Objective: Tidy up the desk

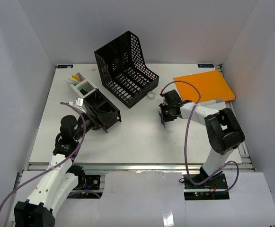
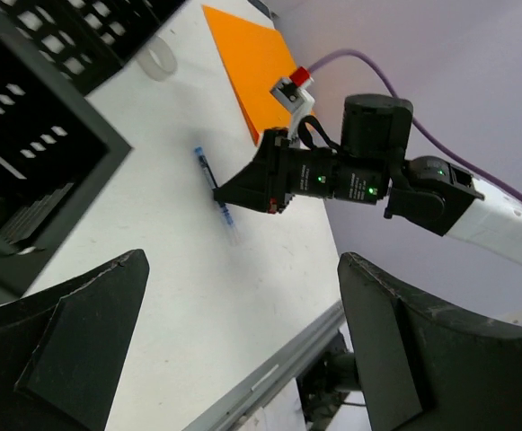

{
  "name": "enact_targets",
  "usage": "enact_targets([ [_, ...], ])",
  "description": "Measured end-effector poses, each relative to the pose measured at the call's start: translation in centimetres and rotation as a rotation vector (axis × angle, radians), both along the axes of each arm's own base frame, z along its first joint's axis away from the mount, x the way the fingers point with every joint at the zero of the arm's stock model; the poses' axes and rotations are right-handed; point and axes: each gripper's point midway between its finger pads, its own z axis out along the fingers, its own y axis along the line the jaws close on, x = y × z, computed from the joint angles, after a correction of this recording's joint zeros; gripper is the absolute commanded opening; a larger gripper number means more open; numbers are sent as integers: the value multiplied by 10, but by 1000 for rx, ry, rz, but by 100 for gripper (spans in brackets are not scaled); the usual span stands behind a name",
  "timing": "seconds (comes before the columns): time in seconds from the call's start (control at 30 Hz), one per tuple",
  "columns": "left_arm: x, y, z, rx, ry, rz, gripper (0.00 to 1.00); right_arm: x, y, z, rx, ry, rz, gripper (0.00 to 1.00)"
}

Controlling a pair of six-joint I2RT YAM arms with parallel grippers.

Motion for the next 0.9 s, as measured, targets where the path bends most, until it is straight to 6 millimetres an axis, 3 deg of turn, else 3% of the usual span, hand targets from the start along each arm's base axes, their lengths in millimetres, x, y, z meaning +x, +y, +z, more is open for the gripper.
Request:
enact_targets([
  [0.13, 3, -35, -8, -9, 29, -96, 98, -13, 5, 10, 40, -10, 92, 8],
  [0.37, 18, -95, -14, 15, 64, -195, 95, -31, 27, 52, 189, -101, 295, 8],
  [0.57, 45, -115, -27, 4, 95, -159, 80, -47, 51, 101, 342, -223, 533, 8],
  [0.7, 62, -128, -39, 7, 135, -158, 77, -58, 63, 120, 417, -255, 641, 8],
  [0.9, 72, -144, -37, -8, 136, -174, 75, -57, 74, 145, 473, -304, 707, 8],
])
